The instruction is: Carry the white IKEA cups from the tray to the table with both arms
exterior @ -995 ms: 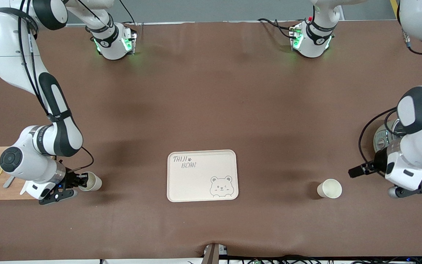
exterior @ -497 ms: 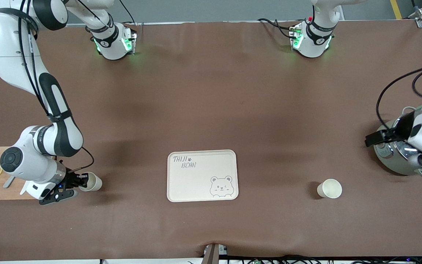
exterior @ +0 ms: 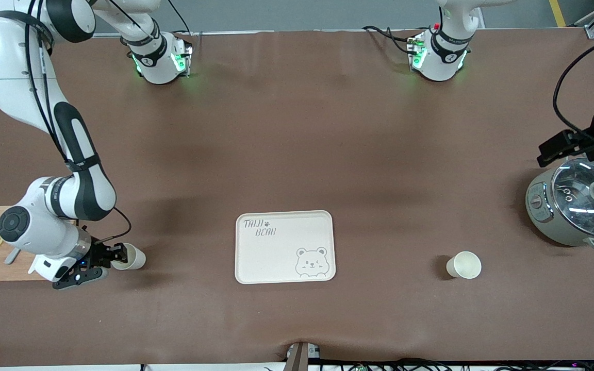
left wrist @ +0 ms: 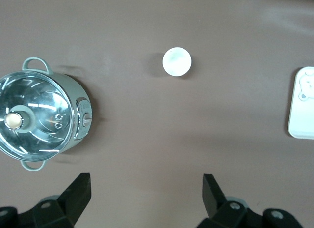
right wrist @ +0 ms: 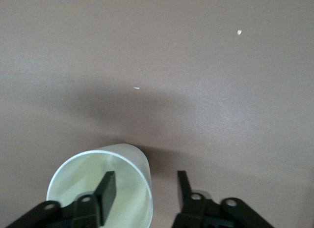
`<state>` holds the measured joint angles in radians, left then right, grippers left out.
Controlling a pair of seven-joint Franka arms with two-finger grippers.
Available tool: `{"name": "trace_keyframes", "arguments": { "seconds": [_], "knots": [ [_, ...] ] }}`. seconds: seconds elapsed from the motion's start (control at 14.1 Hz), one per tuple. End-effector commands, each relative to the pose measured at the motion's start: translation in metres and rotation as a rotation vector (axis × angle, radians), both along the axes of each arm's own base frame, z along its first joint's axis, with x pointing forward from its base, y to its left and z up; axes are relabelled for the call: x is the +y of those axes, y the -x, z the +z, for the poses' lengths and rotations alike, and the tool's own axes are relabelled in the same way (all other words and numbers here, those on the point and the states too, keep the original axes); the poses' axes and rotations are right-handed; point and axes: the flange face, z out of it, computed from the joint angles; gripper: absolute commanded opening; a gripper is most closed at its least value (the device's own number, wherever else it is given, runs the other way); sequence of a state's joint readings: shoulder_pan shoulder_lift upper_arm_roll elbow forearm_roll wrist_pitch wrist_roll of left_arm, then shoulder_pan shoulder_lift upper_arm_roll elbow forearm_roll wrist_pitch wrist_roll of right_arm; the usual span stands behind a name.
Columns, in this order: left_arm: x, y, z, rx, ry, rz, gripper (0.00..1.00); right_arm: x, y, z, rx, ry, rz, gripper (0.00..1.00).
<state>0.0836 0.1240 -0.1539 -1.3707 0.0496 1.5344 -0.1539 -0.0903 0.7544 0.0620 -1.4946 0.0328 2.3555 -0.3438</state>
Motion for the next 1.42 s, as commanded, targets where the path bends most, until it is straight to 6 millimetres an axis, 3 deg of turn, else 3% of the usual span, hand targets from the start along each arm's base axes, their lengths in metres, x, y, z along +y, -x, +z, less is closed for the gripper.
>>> {"name": "trace_keyframes", "arguments": {
  "seconds": [0.0,0.14,0.36,0.57,0.78,0.99,1.21,1.35],
  "knots": [
    [0.001,0.028,0.022,0.007,0.005,-0.028,1.0,-0.006,-0.005,0.015,-0.021,-0.016,-0.009,1.0],
    [0.002,0.028,0.024,0.001,0.011,-0.028,1.0,-0.007,-0.01,0.027,-0.031,-0.016,-0.009,1.0],
    [-0.002,0.024,0.019,0.005,-0.001,-0.033,1.0,-0.009,-0.018,0.061,0.026,-0.017,0.0,1.0],
    [-0.007,0.016,0.021,-0.006,0.012,-0.044,1.0,-0.006,-0.022,0.118,0.105,-0.024,-0.018,1.0],
    [-0.01,0.012,0.019,-0.004,0.013,-0.053,1.0,0.001,-0.008,0.164,0.173,-0.024,-0.052,1.0],
    [-0.011,0.007,0.014,-0.004,0.016,-0.058,1.0,0.006,0.028,0.254,0.201,-0.023,-0.101,1.0],
    [-0.01,0.006,0.013,-0.004,0.016,-0.06,1.0,0.018,0.082,0.337,0.261,0.0,-0.175,1.0],
    [-0.011,0.005,0.012,-0.004,0.016,-0.061,1.0,0.035,0.129,0.379,0.267,0.019,-0.224,1.0]
  ]
}}
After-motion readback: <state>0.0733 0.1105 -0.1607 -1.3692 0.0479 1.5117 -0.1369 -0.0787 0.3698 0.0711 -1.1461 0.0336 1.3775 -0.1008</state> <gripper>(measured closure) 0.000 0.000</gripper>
